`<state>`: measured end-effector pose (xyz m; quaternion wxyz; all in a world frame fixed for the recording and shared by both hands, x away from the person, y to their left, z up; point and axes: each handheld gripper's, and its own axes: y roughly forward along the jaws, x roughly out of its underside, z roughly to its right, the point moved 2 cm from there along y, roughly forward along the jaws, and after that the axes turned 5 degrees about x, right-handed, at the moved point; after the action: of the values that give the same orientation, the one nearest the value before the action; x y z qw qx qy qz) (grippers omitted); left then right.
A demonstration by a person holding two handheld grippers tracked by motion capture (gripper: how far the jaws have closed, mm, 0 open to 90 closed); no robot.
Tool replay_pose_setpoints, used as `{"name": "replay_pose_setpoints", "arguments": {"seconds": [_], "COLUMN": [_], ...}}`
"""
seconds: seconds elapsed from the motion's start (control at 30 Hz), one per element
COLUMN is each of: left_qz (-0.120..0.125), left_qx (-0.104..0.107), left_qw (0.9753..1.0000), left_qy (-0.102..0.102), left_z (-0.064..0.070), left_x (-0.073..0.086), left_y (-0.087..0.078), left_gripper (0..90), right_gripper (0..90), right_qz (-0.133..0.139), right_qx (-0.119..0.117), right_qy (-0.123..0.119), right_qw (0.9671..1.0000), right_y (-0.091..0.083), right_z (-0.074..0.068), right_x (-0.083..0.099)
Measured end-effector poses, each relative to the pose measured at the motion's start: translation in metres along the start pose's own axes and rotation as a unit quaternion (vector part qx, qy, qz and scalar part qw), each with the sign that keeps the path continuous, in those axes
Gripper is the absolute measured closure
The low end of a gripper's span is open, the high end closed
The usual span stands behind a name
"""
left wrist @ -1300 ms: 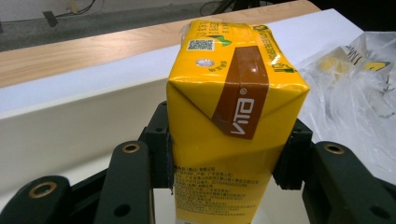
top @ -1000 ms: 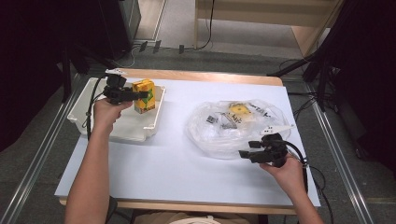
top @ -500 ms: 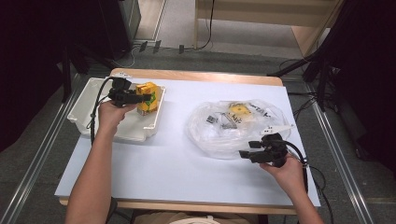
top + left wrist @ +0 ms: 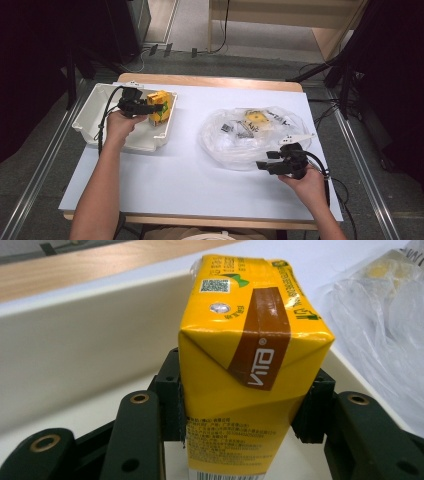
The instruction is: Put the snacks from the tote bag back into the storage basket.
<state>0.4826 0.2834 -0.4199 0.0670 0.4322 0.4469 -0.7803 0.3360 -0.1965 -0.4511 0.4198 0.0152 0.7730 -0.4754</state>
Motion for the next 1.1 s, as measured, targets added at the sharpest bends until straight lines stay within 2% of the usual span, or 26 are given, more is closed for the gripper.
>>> {"name": "replay_pose_setpoints", "arguments": {"seconds": [0.2, 0.33, 0.53, 0.67, 0.97, 1.1], "left_qz": [0.002, 0.001, -0.015, -0.027, -0.027, -0.029], "left_qx": [0.004, 0.002, -0.004, 0.001, 0.005, 0.009], "left_qw": [0.9999, 0.9999, 0.9999, 0.9996, 0.9996, 0.9995], "left_qy": [-0.014, -0.014, -0.003, -0.008, 0.0, -0.007], "left_z": [-0.002, -0.001, 0.002, 0.003, 0.007, 0.008], "left_x": [0.008, 0.011, 0.016, 0.019, 0.018, 0.019], "left_y": [-0.004, -0.005, -0.007, -0.007, -0.006, -0.006], "left_gripper": [51.8, 51.5, 50.9, 48.9, 43.3, 41.7], "right_gripper": [36.6, 36.6, 36.6, 36.5, 36.5, 36.5], "right_qz": [-0.001, -0.001, -0.001, -0.001, -0.001, -0.001], "right_qx": [0.002, 0.002, 0.003, 0.002, 0.005, 0.005], "right_qy": [0.002, 0.001, 0.003, 0.004, 0.005, 0.005], "right_qw": [1.0, 1.0, 1.0, 1.0, 1.0, 1.0], "right_y": [0.0, 0.0, -0.001, -0.001, -0.001, -0.001], "right_z": [0.0, 0.001, 0.002, 0.002, 0.002, 0.003], "right_x": [0.0, 0.001, 0.002, 0.002, 0.002, 0.002]}}
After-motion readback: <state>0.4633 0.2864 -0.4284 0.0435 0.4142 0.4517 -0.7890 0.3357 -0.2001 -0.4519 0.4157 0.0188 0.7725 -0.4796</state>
